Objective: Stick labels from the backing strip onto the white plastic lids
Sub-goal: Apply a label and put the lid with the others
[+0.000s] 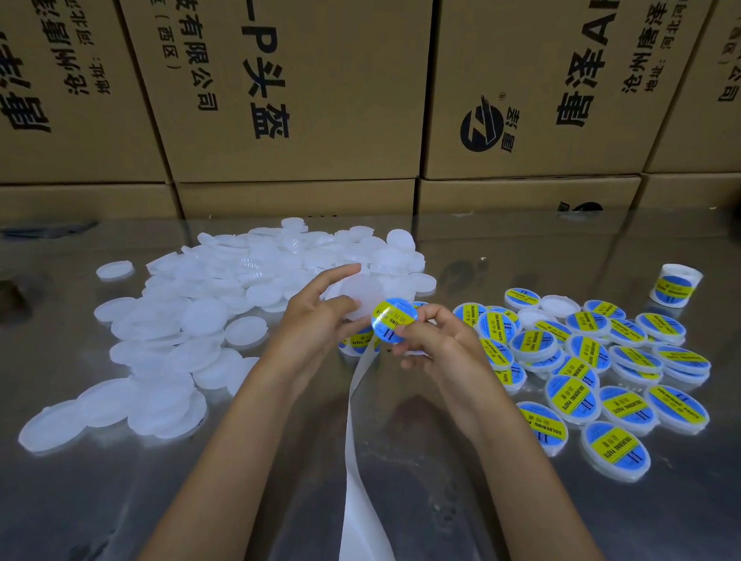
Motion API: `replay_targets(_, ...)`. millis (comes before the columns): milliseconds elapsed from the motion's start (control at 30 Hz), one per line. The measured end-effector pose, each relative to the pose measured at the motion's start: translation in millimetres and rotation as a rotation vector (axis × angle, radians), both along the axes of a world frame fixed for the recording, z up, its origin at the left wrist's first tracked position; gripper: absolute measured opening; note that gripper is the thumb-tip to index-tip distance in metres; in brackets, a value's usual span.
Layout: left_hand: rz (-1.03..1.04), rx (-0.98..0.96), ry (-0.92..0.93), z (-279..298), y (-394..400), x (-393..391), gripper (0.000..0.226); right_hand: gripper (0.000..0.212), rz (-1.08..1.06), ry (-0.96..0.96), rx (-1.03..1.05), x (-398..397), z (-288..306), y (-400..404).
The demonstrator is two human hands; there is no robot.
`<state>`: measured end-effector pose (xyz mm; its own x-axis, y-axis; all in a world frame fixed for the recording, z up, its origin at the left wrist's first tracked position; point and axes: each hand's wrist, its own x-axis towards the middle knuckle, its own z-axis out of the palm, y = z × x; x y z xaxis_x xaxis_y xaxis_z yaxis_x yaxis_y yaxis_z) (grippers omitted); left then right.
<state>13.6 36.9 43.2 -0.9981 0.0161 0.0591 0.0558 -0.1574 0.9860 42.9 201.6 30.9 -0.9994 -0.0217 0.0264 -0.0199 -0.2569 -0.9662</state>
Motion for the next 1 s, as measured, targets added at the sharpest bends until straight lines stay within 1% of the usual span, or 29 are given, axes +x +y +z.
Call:
replay_targets(100,-0.121,-0.012,-0.007,2,6,3,0.049,0.02,-0.101,0.041,-0.034,-1,0,-1)
replay_targets(167,-0.186,-0.008,-0.008,2,11,5,0.05,0.022,-0.169,0.078,-0.014,-2,-1,-3)
replay_targets(267,-0.23,-0.016,-0.001,3,15,7,0.05,0.024,-0.224,0.117,0.007,-3,-3,-4)
replay_targets(467,-0.242,-0.016,0.035,4,20,9,0.048,0.026,-0.267,0.139,0.062,-4,-5,-3)
replay_targets(600,-0.244,-0.035,0.038,2,21,9,0.049,0.027,-0.283,0.146,0.058,-5,-5,-4)
replay_targets(867,-0.212,-0.123,0.079,2,22,11,0.052,0.028,-0.301,0.152,0.091,-8,-9,-4)
replay_targets(1000,-0.214,-0.159,0.101,1,23,12,0.047,0.028,-0.314,0.163,0.118,-10,-12,-4)
